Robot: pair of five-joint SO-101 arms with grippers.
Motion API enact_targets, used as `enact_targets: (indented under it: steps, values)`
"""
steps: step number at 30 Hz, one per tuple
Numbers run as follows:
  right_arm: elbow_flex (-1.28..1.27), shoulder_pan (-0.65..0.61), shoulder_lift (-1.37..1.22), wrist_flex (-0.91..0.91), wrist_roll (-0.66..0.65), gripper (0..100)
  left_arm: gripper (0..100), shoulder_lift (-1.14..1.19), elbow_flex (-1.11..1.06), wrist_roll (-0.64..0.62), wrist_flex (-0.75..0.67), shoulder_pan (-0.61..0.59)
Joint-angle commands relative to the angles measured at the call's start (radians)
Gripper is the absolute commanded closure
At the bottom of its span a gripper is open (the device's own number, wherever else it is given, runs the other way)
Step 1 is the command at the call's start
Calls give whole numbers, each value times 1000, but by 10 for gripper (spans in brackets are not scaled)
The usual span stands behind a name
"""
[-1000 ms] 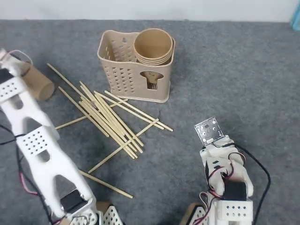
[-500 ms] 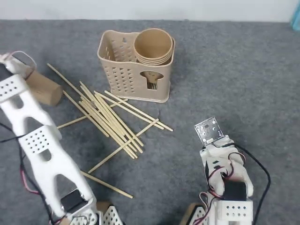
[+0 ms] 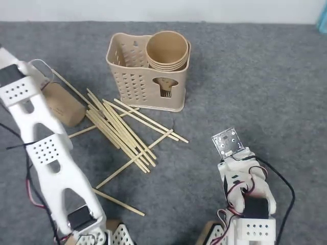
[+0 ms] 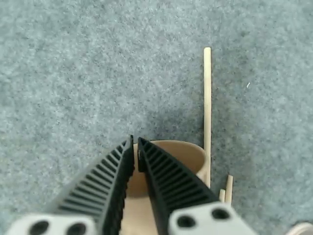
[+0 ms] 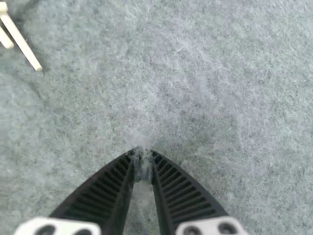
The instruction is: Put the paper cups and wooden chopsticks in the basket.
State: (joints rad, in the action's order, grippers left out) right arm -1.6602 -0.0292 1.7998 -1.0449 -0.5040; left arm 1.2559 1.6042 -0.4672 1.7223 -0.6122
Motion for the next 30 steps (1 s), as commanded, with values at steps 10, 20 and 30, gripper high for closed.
enact_targets:
  steps: [10,20,30]
  values:
    - [-18,-4,12,13,-15,991,988,-298,-271,12,38,38]
    - [-18,-4,12,13,-15,991,988,-637,-987,110,32,167]
    - [-18,-4,12,13,-15,991,988,-870,-1191,124,35,170]
